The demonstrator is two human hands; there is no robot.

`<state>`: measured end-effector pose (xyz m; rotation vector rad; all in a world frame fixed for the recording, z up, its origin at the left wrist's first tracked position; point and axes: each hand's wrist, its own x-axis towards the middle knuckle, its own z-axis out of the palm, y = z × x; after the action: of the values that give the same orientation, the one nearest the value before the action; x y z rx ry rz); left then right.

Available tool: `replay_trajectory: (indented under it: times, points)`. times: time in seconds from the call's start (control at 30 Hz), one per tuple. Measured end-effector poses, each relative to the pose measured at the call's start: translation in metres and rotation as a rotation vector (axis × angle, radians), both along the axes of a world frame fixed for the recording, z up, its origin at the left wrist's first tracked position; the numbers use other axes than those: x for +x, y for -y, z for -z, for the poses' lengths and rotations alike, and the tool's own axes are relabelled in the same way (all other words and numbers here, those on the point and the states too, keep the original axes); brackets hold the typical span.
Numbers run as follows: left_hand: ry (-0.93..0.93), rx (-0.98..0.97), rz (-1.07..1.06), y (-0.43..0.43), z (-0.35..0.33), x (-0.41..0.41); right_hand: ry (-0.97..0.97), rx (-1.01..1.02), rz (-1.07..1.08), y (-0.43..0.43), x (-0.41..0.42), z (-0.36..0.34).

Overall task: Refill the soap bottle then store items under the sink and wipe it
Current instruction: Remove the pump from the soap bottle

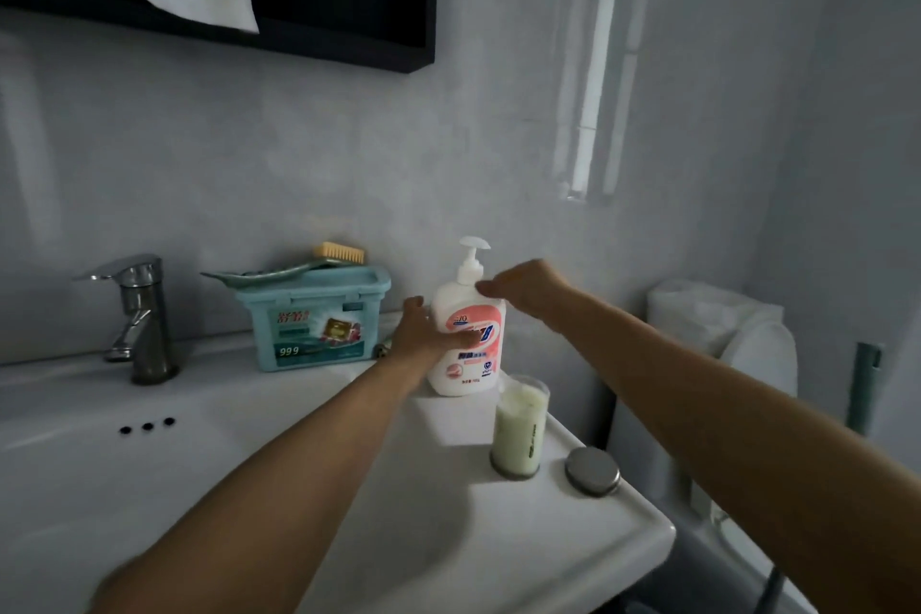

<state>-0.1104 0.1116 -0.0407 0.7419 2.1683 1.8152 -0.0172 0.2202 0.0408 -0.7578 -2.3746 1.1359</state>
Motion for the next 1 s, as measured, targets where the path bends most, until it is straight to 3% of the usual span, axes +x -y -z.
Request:
replay_trajectory:
  times: [0.4, 0.73, 1.0]
  points:
    - [0.041, 0.152, 0.049, 0.018, 0.007, 0.009, -0.158, 0.146, -0.021, 0.028, -0.024, -0.001]
    - [-0.113, 0.201, 0.014, 0.132, -0.023, 0.048, -0.204, 0.145, -0.185, 0.132, 0.011, -0.032]
    - [-0.080, 0.119, 0.053, 0.239, -0.004, 0.069, -0.182, 0.060, -0.423, 0.215, 0.023, -0.008]
